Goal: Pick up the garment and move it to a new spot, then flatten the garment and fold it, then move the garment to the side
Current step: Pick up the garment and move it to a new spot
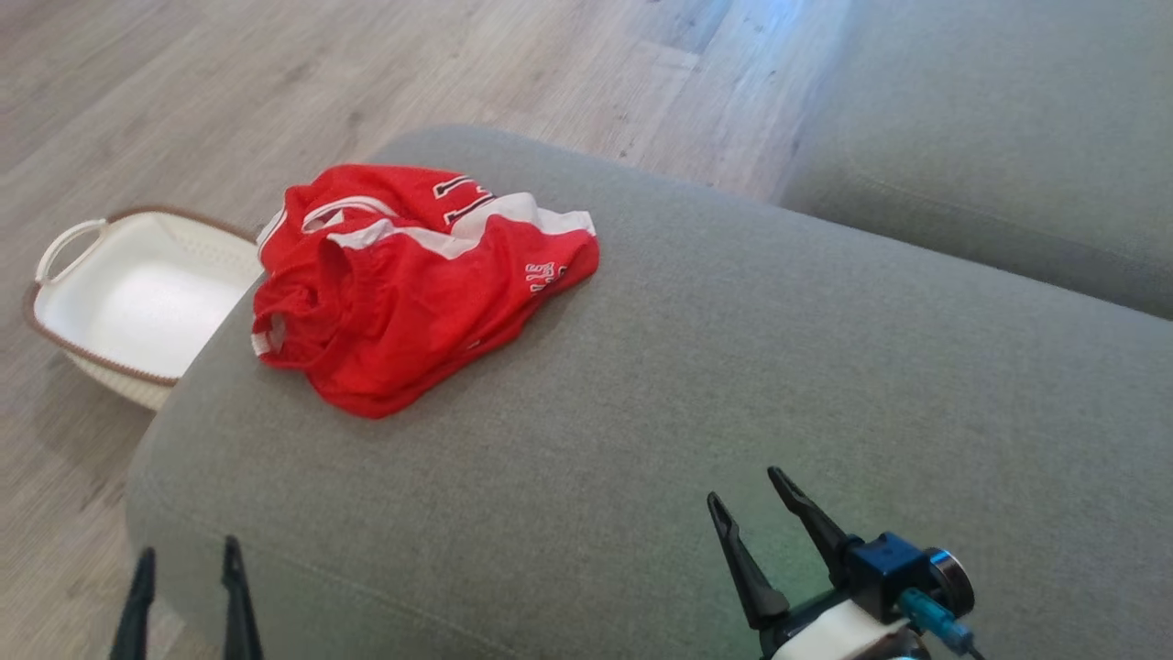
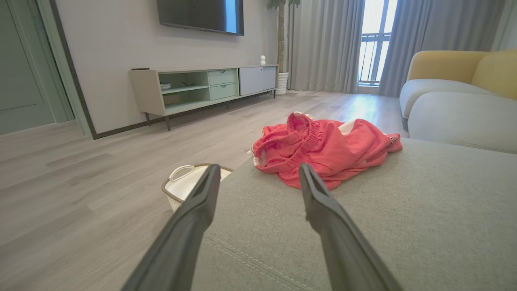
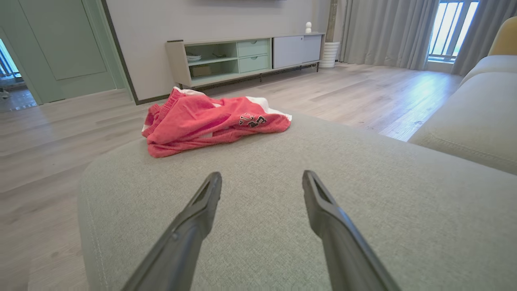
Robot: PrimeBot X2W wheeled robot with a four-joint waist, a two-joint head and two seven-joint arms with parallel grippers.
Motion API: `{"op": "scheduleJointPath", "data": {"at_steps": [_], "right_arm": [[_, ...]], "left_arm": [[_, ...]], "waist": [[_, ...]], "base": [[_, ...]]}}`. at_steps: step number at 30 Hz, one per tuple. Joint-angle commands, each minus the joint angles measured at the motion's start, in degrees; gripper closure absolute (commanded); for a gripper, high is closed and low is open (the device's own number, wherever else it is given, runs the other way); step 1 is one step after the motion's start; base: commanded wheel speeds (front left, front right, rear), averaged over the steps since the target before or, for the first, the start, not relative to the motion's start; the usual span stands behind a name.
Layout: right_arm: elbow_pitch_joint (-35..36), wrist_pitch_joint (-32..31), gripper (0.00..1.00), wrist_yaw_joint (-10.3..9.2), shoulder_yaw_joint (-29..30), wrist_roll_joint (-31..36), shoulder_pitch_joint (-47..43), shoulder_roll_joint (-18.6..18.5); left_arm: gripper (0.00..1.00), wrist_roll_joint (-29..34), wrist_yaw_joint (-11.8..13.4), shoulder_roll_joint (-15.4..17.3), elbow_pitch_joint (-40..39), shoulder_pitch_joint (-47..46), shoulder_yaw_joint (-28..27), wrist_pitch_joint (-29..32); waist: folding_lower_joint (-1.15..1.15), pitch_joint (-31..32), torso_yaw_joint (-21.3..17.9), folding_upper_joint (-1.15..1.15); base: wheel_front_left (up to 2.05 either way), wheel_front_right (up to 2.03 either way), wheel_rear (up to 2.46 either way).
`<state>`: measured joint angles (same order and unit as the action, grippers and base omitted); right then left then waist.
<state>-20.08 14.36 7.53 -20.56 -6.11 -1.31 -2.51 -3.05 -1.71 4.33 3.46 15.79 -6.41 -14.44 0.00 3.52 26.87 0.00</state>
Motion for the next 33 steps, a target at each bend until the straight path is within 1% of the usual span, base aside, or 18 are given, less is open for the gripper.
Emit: {"op": "scheduleJointPath", "data": {"at_steps": [1, 4, 8, 10, 11, 12, 14, 17, 21, 23, 28, 30, 33], "right_arm": [[1.2, 0.63, 0.0, -0.04, -1.39, -0.03, 3.05, -0.37], [0.86, 0.63, 0.0, -0.04, -1.47, 0.27, 3.36, -0.37], [0.72, 0.63, 0.0, -0.04, -0.33, 1.44, 3.1, -0.37], [0.78, 0.63, 0.0, -0.04, 0.77, 2.62, 2.76, -0.37], [0.89, 0.63, 0.0, -0.04, 2.08, 4.32, 2.96, -0.37], [0.89, 0.63, 0.0, -0.04, 2.08, 4.32, 2.96, -0.37], [0.86, 0.63, 0.0, -0.04, 3.31, 6.33, 3.39, -0.37], [0.9, 0.63, 0.0, -0.04, 5.27, 9.35, 4.19, -0.43], [1.83, 0.63, 0.0, -0.04, 7.77, 12.04, 5.73, -1.62], [2.52, 0.63, 0.0, -0.04, 8.65, 12.96, 6.45, -2.46], [4.32, 0.63, 0.0, -0.04, 10.38, 14.82, 7.56, -4.0], [5.2, 0.63, 0.0, -0.04, 11.13, 15.56, 7.58, -4.41], [6.43, 0.63, 0.0, -0.04, 12.33, 16.47, 7.31, -4.95]], "left_arm": [[0.0, -0.25, 0.28, -0.54, -2.46, -1.6, -2.62, -0.56], [0.0, 0.41, 0.06, -0.45, -5.53, -1.65, -3.98, -0.56], [0.0, 0.71, -0.94, 0.4, -14.24, -3.46, -5.2, -0.56], [0.0, 0.36, -2.06, 1.57, -19.15, -5.5, -5.48, -0.56], [0.0, -0.73, -3.24, 3.23, -22.27, -8.53, -5.63, -0.56], [0.0, -0.73, -3.24, 3.23, -22.27, -8.53, -5.63, -0.56], [0.0, -2.24, -4.13, 5.51, -22.08, -12.86, -5.89, -0.56], [0.0, -4.93, -4.94, 9.44, -15.67, -21.25, -5.56, 0.04], [0.0, -9.48, -5.51, 13.9, -2.85, -35.41, -2.54, 6.17], [0.0, -12.01, -5.66, 15.27, 4.64, -42.56, -0.05, 9.54], [0.0, -18.68, -5.75, 17.98, 21.95, -57.06, 9.86, 16.67], [0.0, -22.35, -5.76, 18.47, 27.77, -61.22, 13.99, 19.06], [0.0, -27.23, -5.76, 18.77, 34.35, -65.47, 19.94, 22.23]], "waist": [[0.0, -0.72, 0.68, 0.0], [0.0, -1.12, 0.97, 0.0], [0.0, -1.86, 1.3, 0.0], [0.0, -2.8, 1.42, 0.0], [0.0, -4.77, 1.46, 0.0], [0.0, -4.77, 1.46, 0.0], [0.0, -6.89, 1.61, 0.0], [0.0, -10.18, 1.89, 0.0], [0.0, -14.68, 2.24, 0.0], [0.0, -16.57, 2.35, 0.0], [0.0, -19.86, 2.13, 0.0], [0.0, -20.85, 1.9, 0.0], [0.0, -22.02, 1.56, 0.0]], "base": [[0.0, 0.0, 0.0], [0.0, 0.0, 0.0], [0.0, 0.0, 0.0], [0.0, 0.0, 0.0], [0.0, 0.0, 0.0], [0.0, 0.0, 0.0], [0.0, 0.0, 0.0], [0.0, 0.0, 0.0], [0.0, 0.0, 0.0], [0.0, 0.0, 0.0], [0.0, 0.0, 0.0], [0.0, 0.0, 0.0], [0.0, 0.0, 0.0]]}}
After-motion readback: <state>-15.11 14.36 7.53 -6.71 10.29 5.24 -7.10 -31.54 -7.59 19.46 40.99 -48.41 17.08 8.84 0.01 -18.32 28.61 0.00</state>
